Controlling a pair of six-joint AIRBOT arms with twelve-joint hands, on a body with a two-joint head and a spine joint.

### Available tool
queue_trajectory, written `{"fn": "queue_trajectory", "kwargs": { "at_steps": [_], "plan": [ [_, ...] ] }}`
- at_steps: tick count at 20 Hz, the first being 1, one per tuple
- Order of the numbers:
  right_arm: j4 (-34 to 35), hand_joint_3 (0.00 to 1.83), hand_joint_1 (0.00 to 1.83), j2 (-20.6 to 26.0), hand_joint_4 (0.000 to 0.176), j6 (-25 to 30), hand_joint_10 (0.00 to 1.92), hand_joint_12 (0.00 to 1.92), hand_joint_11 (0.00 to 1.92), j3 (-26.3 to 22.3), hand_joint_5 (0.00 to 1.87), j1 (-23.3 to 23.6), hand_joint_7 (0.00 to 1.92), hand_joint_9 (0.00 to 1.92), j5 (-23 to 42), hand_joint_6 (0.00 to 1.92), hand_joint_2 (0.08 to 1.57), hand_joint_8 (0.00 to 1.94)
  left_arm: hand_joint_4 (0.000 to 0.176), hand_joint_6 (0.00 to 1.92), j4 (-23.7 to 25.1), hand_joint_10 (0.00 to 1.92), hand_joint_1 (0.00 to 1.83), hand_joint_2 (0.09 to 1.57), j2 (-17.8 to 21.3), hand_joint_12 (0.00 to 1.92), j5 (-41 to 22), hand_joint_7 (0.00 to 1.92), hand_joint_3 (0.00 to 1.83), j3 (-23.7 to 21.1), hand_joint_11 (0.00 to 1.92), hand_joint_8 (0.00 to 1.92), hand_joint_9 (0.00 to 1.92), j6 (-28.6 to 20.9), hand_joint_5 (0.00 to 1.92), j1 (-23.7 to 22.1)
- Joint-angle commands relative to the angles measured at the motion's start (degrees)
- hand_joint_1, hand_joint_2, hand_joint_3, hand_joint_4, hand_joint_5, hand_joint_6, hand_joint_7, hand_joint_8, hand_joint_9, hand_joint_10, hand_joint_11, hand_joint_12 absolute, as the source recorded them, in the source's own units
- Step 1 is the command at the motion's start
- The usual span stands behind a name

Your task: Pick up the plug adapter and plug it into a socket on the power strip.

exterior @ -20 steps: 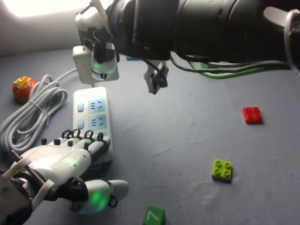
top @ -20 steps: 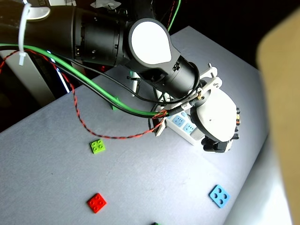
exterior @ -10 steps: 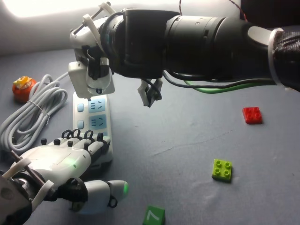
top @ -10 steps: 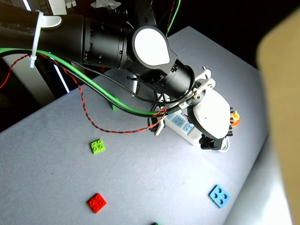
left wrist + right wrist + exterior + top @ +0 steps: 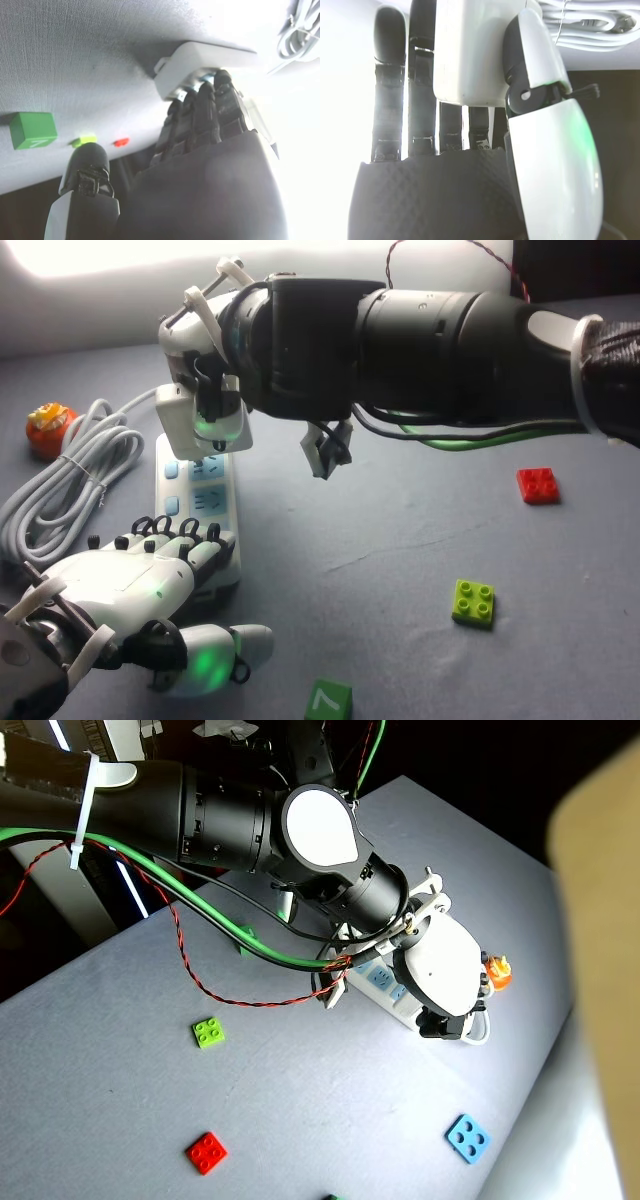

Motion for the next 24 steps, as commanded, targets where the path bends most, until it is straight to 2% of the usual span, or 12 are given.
{"fn": "queue_trajectory", "kwargs": {
  "at_steps": [1, 10, 18, 24],
  "plan": [
    [-2.4, 0.0, 1.19, 0.5, 0.022, 0.3, 0.1, 1.12, 0.7, 0.0, 0.86, 0.4, 0.91, 1.11, 2.5, 1.22, 1.17, 1.06, 0.0, 0.0, 0.4, 0.0, 0.0, 1.27, -0.2, 0.0, -0.7, 0.04, 0.0, -0.2, 0.0, 0.0, 0.03, -0.2, 0.02, 0.3],
    [-2.5, 0.0, 1.19, 0.8, 0.026, 0.0, 0.08, 1.11, 0.69, -1.1, 0.86, -0.4, 0.9, 1.1, 3.0, 1.21, 1.17, 1.09, 0.0, 0.0, 0.4, 0.0, 0.0, 1.27, -0.2, 0.0, -0.7, 0.05, 0.0, -0.1, 0.0, 0.0, 0.04, -0.2, 0.02, 0.3],
    [-2.5, 0.0, 1.19, 0.7, 0.021, 0.0, 0.07, 1.13, 0.67, -1.1, 0.86, -0.8, 0.89, 1.1, 2.8, 1.23, 1.17, 1.08, 0.0, 0.0, 0.4, 0.0, 0.0, 1.28, -0.2, 0.0, -0.7, 0.04, 0.0, -0.1, 0.0, 0.0, 0.02, -0.3, 0.01, 0.4],
    [-3.8, 0.0, 1.19, -0.9, 0.024, 0.0, 0.07, 1.13, 0.67, -1.2, 0.85, -1.7, 0.89, 1.1, 2.2, 1.22, 1.17, 1.09, 0.0, 0.01, 0.4, 0.01, 0.0, 1.27, -0.1, 0.0, -0.6, 0.06, 0.0, 0.0, 0.0, 0.01, 0.04, -0.4, 0.04, 0.6]
  ]
}}
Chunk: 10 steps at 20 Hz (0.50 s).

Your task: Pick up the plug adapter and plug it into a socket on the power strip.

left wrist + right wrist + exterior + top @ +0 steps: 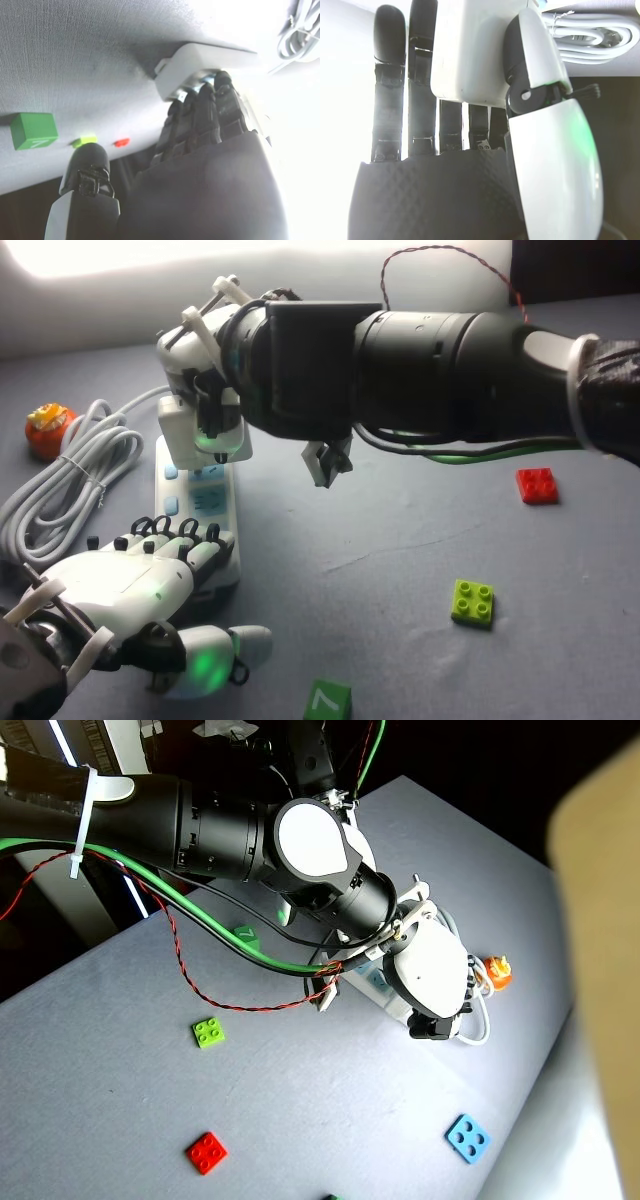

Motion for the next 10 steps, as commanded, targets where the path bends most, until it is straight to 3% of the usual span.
{"fn": "queue_trajectory", "kwargs": {
  "at_steps": [1, 10],
  "plan": [
    [-1.1, 0.0, 1.19, -0.4, 0.025, 0.2, 0.07, 1.14, 0.67, -0.2, 0.86, -0.7, 0.89, 1.1, 1.8, 1.22, 1.17, 1.1, 0.0, 0.01, 0.3, 0.01, 0.0, 1.28, -0.2, 0.0, -0.6, 0.05, 0.0, -0.1, 0.0, 0.01, 0.04, -0.2, 0.04, 0.2],
    [-1.3, 0.0, 1.19, -1.9, 0.024, 1.4, 0.06, 1.13, 0.67, -0.2, 0.85, -3.0, 0.9, 1.1, 1.4, 1.23, 1.17, 1.09, 0.0, 0.0, 0.3, 0.0, 0.0, 1.28, -0.1, 0.0, -0.4, 0.04, 0.0, -0.1, 0.0, 0.0, 0.03, -0.4, 0.02, 0.2]
  ]
}}
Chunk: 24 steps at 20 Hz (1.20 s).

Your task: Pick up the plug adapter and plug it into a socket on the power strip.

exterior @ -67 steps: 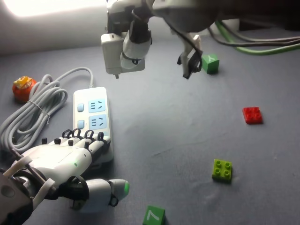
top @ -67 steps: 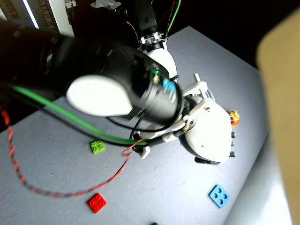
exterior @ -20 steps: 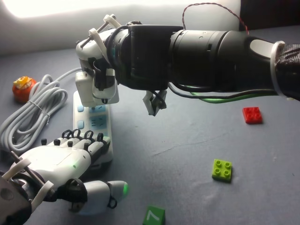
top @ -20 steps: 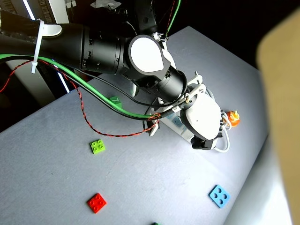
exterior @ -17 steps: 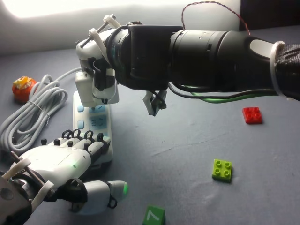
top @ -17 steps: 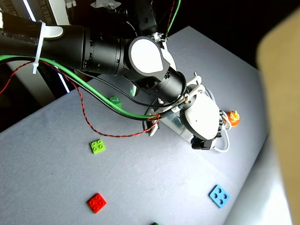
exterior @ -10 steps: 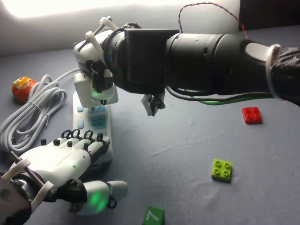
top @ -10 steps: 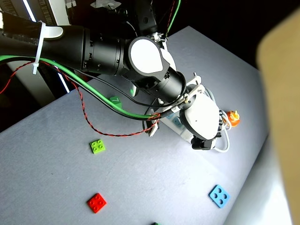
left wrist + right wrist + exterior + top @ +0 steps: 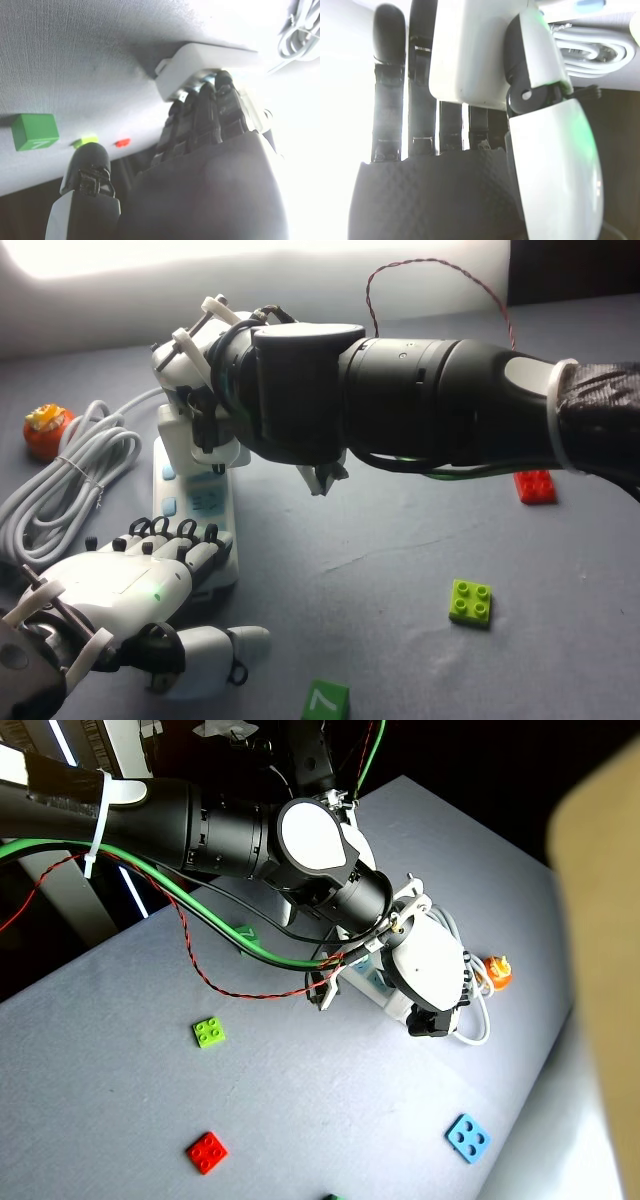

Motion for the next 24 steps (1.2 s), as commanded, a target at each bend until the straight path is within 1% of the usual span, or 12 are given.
{"fn": "queue_trajectory", "kwargs": {
  "at_steps": [1, 4, 6, 7, 8, 14, 20, 21, 22, 23, 24],
  "plan": [
    [1.0, 0.0, 1.19, -0.7, 0.023, 0.6, 0.06, 1.12, 0.69, -0.3, 0.86, -1.8, 0.91, 1.11, 2.4, 1.21, 1.17, 1.06, 0.0, 0.0, 0.2, 0.0, 0.0, 1.28, -0.1, 0.0, -0.4, 0.05, 0.0, -0.1, 0.0, 0.01, 0.03, -0.4, 0.03, 0.1],
    [1.0, 0.0, 1.19, -0.6, 0.026, 0.6, 0.06, 1.12, 0.68, -0.3, 0.86, -1.9, 0.9, 1.11, 2.9, 1.22, 1.17, 1.09, 0.0, 0.0, 0.2, 0.0, 0.0, 1.28, -0.1, 0.0, -0.4, 0.05, 0.0, -0.1, 0.0, 0.0, 0.03, -0.4, 0.02, 0.1],
    [1.0, 0.0, 1.19, -0.6, 0.023, 0.6, 0.06, 1.12, 0.69, -0.3, 0.85, -1.6, 0.9, 1.12, 2.9, 1.23, 1.17, 1.07, 0.0, 0.0, 0.2, 0.0, 0.0, 1.27, -0.1, 0.0, -0.4, 0.05, 0.0, -0.1, 0.0, 0.0, 0.03, -0.5, 0.02, 0.1],
    [1.0, 0.0, 1.19, -0.6, 0.025, 0.6, 0.05, 1.12, 0.68, -0.3, 0.86, -1.4, 0.9, 1.11, 3.0, 1.22, 1.17, 1.09, 0.0, 0.01, 0.2, 0.01, 0.0, 1.28, -0.1, 0.0, -0.4, 0.06, 0.0, -0.1, 0.01, 0.01, 0.05, -0.5, 0.04, 0.1],
    [1.0, 0.0, 1.19, -0.6, 0.025, 0.6, 0.05, 1.12, 0.68, -0.3, 0.86, -1.3, 0.9, 1.11, 3.0, 1.22, 1.17, 1.09, 0.0, 0.0, 0.2, 0.0, 0.0, 1.28, -0.1, 0.0, -0.4, 0.04, 0.0, -0.1, 0.0, 0.0, 0.03, -0.5, 0.01, 0.1],
    [1.0, 0.0, 1.19, 0.0, 0.026, 0.4, 0.05, 1.13, 0.68, -0.3, 0.86, -0.4, 0.91, 1.12, 3.8, 1.21, 1.17, 1.08, 0.0, 0.01, 0.2, 0.01, 0.0, 1.28, -0.1, 0.0, -0.4, 0.06, 0.0, -0.1, 0.01, 0.01, 0.05, -0.6, 0.04, 0.1],
    [0.9, 0.0, 1.19, 0.6, 0.027, 0.3, 0.05, 1.13, 0.69, -0.3, 0.86, 0.1, 0.9, 1.12, 4.1, 1.2, 1.17, 1.09, 0.0, 0.0, 0.2, 0.0, 0.0, 1.28, -0.1, 0.0, -0.4, 0.05, 0.0, 0.0, 0.0, 0.0, 0.03, -0.6, 0.02, -0.1],
    [0.9, 0.0, 1.19, 0.7, 0.021, 0.4, 0.04, 1.13, 0.68, -0.3, 0.86, 0.1, 0.88, 1.1, 4.1, 1.23, 1.17, 1.1, 0.0, 0.01, 0.2, 0.01, 0.0, 1.28, -0.1, 0.0, -0.4, 0.06, 0.0, 0.0, 0.0, 0.01, 0.04, -0.6, 0.03, -0.1],
    [0.9, 0.0, 1.18, 0.8, 0.023, 0.3, 0.03, 1.13, 0.67, -0.3, 0.83, 0.1, 0.85, 1.08, 4.0, 1.27, 1.19, 1.14, 0.0, 0.01, 0.2, 0.01, 0.0, 1.28, -0.1, 0.0, -0.4, 0.06, 0.0, 0.0, 0.0, 0.01, 0.04, -0.6, 0.04, -0.2],
    [0.9, 0.0, 1.12, 0.8, 0.0, 0.2, 0.02, 1.14, 0.63, -0.3, 0.82, 0.2, 0.83, 1.05, 4.0, 1.23, 1.2, 0.65, 0.0, 0.01, 0.2, 0.01, 0.0, 1.28, -0.1, 0.0, -0.4, 0.07, 0.0, 0.0, 0.01, 0.01, 0.05, -0.6, 0.04, -0.2],
    [0.9, 0.0, 1.12, 0.9, 0.0, 0.2, 0.02, 1.14, 0.63, -0.3, 0.82, 0.2, 0.83, 1.05, 4.1, 1.23, 1.2, 0.65, 0.0, 0.01, 0.2, 0.01, 0.0, 1.28, -0.1, 0.0, -0.4, 0.07, 0.0, 0.0, 0.01, 0.01, 0.05, -0.6, 0.04, -0.3]
  ]
}}
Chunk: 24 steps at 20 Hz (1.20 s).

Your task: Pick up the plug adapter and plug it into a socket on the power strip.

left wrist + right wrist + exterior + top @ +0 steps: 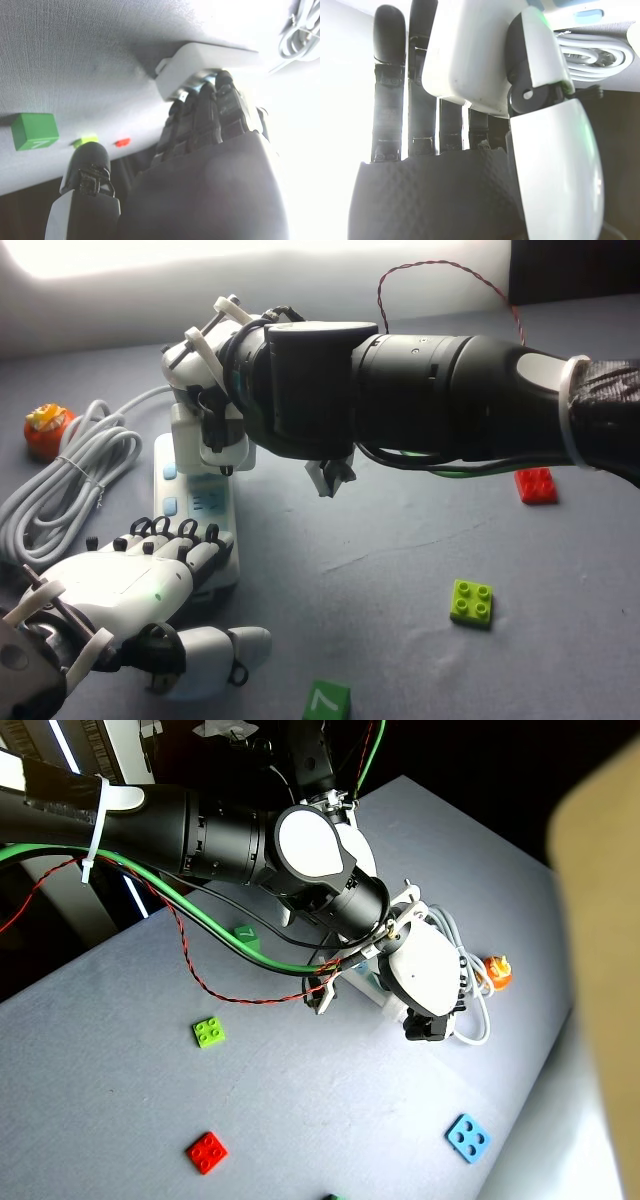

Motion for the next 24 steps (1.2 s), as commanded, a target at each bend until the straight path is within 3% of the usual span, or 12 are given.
{"fn": "queue_trajectory", "kwargs": {
  "at_steps": [1, 3, 8, 9, 11, 12, 15, 19, 22, 24],
  "plan": [
    [-0.2, 0.0, 1.1, -0.1, 0.0, 0.2, 0.01, 1.11, 0.62, -0.4, 0.82, 0.2, 0.95, 1.03, 3.0, 1.22, 1.2, 0.18, 0.0, 0.01, 0.2, 0.01, 0.0, 1.28, -0.1, 0.0, -0.5, 0.07, 0.0, 0.0, 0.0, 0.01, 0.05, -0.4, 0.04, -0.3],
    [-0.2, 0.0, 1.09, 0.1, 0.0, 0.2, 0.0, 1.1, 0.6, -0.4, 0.82, 0.3, 0.99, 1.01, 3.1, 1.21, 1.19, 0.06, 0.0, 0.0, 0.2, 0.0, 0.0, 1.28, -0.1, 0.0, -0.5, 0.05, 0.0, 0.0, 0.0, 0.0, 0.04, -0.5, 0.02, -0.4],
    [-0.2, 0.0, 1.09, 1.2, 0.0, 0.2, 0.0, 1.09, 0.56, -0.9, 0.83, 0.9, 0.97, 0.97, 3.7, 1.21, 1.19, 0.02, 0.0, 0.0, 0.2, 0.0, 0.0, 1.27, -0.1, 0.0, -0.6, 0.04, 0.0, 0.0, 0.0, 0.0, 0.03, -0.6, 0.02, -0.6],
    [-0.2, 0.0, 1.02, 1.4, 0.0, 0.2, 0.0, 1.11, 0.47, -1.1, 0.76, 1.0, 0.92, 0.91, 3.9, 0.27, 1.15, 0.0, 0.0, 0.01, 0.2, 0.0, 0.0, 1.27, -0.1, 0.0, -0.6, 0.06, 0.0, 0.0, 0.0, 0.01, 0.04, -0.7, 0.03, -0.6],
    [-0.2, 0.0, 1.01, 2.5, 0.0, -0.1, 0.0, 1.11, 0.33, -2.3, 0.73, 1.4, 0.82, 0.8, 4.1, 0.05, 1.12, 0.0, 0.0, 0.0, 0.2, 0.0, 0.0, 1.26, -0.1, 0.0, -0.6, 0.06, 0.0, 0.0, 0.0, 0.01, 0.04, -0.8, 0.03, -0.7],
    [-0.2, 0.0, 0.86, 3.1, 0.0, -0.4, 0.0, 1.12, 0.1, -3.1, 0.59, 1.6, 0.65, 0.59, 4.1, 0.0, 1.13, 0.0, 0.0, 0.0, 0.2, 0.0, 0.0, 1.27, -0.1, 0.0, -0.6, 0.05, 0.0, 0.1, 0.0, 0.0, 0.03, -0.8, 0.01, -0.8],
    [-0.2, 0.0, 0.82, 4.8, 0.0, -0.8, 0.0, 1.08, 0.01, -4.8, 0.48, 2.2, 0.54, 0.48, 4.0, 0.0, 1.11, 0.0, 0.0, 0.0, 0.2, 0.0, 0.0, 1.28, 0.2, 0.0, -0.6, 0.02, 0.0, 0.3, 0.0, 0.0, 0.0, -0.9, 0.0, -1.5],
    [-0.2, 0.0, 0.72, 7.2, 0.0, -1.7, 0.0, 0.7, 0.0, -6.6, 0.28, 3.5, 0.32, 0.27, 4.0, 0.0, 1.07, 0.0, 0.0, 0.0, 0.2, 0.0, 0.0, 1.26, 0.9, 0.02, 0.2, 0.07, 0.0, 0.5, 0.03, 0.0, 0.05, -0.7, 0.02, -2.3],
    [-0.2, 0.0, 0.7, 11.1, 0.0, -2.2, 0.01, 0.65, 0.0, -10.8, 0.27, 4.8, 0.31, 0.26, 4.1, 0.0, 1.06, 0.0, 0.0, 0.01, 0.2, 0.0, 0.0, 1.27, 1.5, 0.02, 1.0, 0.07, 0.0, 0.7, 0.02, 0.0, 0.05, -0.4, 0.02, -3.3],
    [-0.2, 0.0, 0.7, 15.8, 0.0, -2.7, 0.0, 0.56, 0.0, -16.2, 0.22, 5.7, 0.27, 0.22, 4.2, 0.0, 1.07, 0.0, 0.0, 0.01, 0.2, 0.0, 0.0, 1.27, 2.1, 0.02, 2.1, 0.07, 0.0, 1.0, 0.03, 0.0, 0.05, 0.0, 0.03, -4.6]
  ]
}}
